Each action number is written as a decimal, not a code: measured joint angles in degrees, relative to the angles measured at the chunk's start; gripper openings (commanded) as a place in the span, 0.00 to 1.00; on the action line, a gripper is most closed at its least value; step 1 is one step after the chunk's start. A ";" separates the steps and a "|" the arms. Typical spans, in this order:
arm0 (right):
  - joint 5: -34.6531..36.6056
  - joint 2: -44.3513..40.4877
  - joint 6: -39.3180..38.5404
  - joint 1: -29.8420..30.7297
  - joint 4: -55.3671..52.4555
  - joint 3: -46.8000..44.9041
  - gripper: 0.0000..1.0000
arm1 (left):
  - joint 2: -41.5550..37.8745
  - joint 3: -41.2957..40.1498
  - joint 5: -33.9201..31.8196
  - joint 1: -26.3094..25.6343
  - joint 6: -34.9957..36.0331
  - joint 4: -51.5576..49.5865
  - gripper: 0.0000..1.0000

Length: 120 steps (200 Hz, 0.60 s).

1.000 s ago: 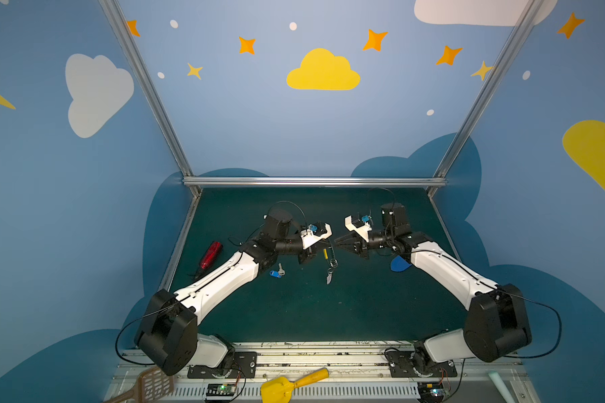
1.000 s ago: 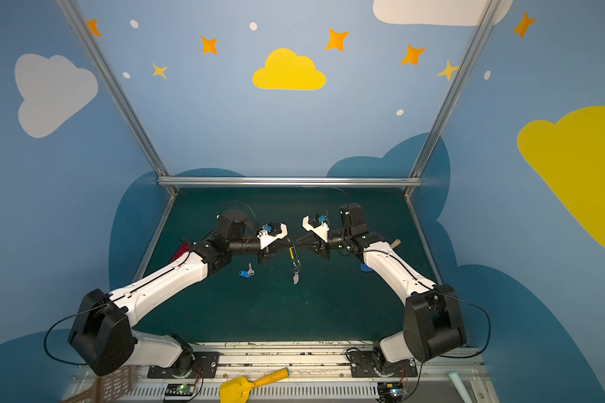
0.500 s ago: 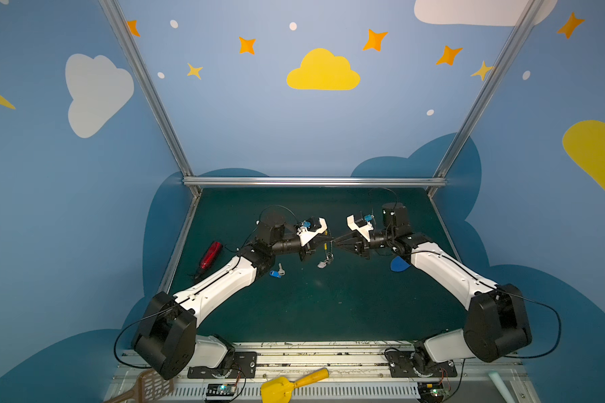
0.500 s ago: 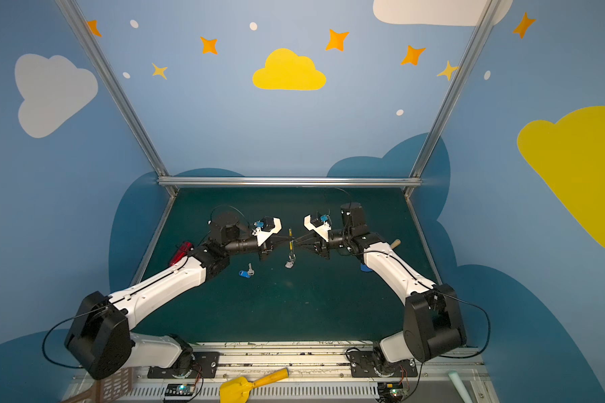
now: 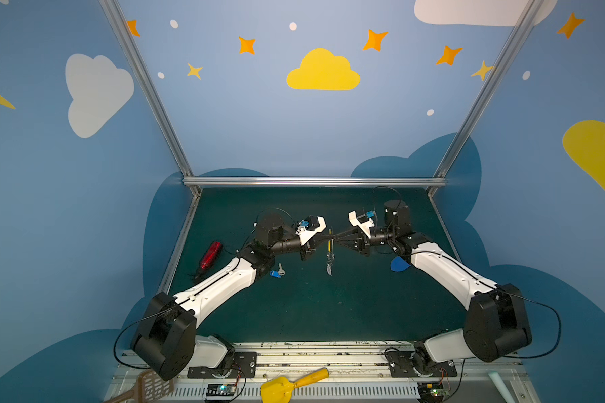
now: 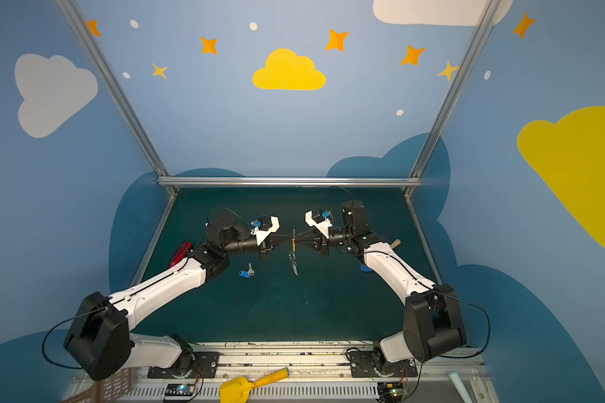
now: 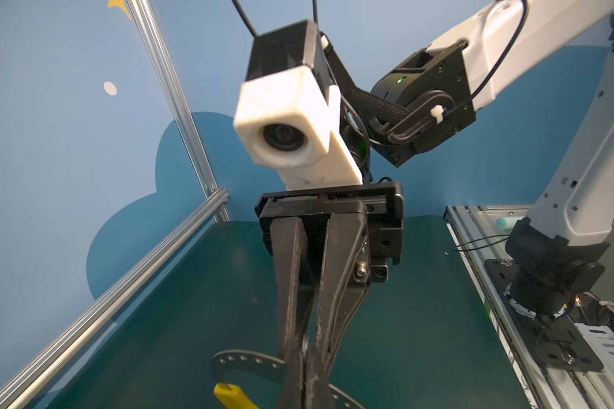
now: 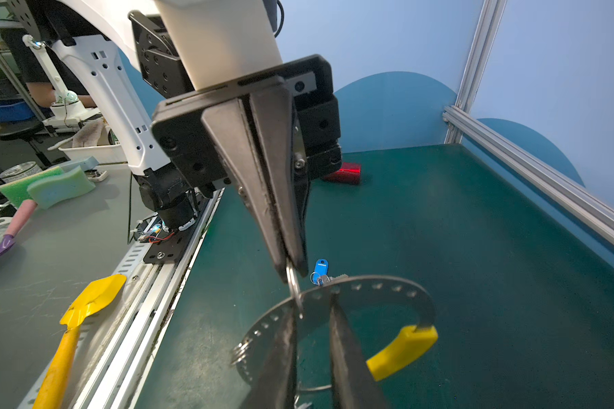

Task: Attach keys to a key ring
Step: Pass the keyring.

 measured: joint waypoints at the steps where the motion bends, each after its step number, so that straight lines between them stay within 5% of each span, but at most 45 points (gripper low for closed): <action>1: -0.02 0.00 0.00 0.00 0.00 0.00 0.14 | 0.00 0.00 0.00 0.00 -0.02 0.04 0.04; 79: -2.32 0.00 1.38 0.11 1.60 0.00 0.16 | 0.00 0.00 0.07 0.00 -0.15 0.22 0.04; 120: -2.91 0.00 0.83 0.24 0.85 0.13 0.00 | 0.00 0.00 0.22 0.00 -0.13 0.15 0.04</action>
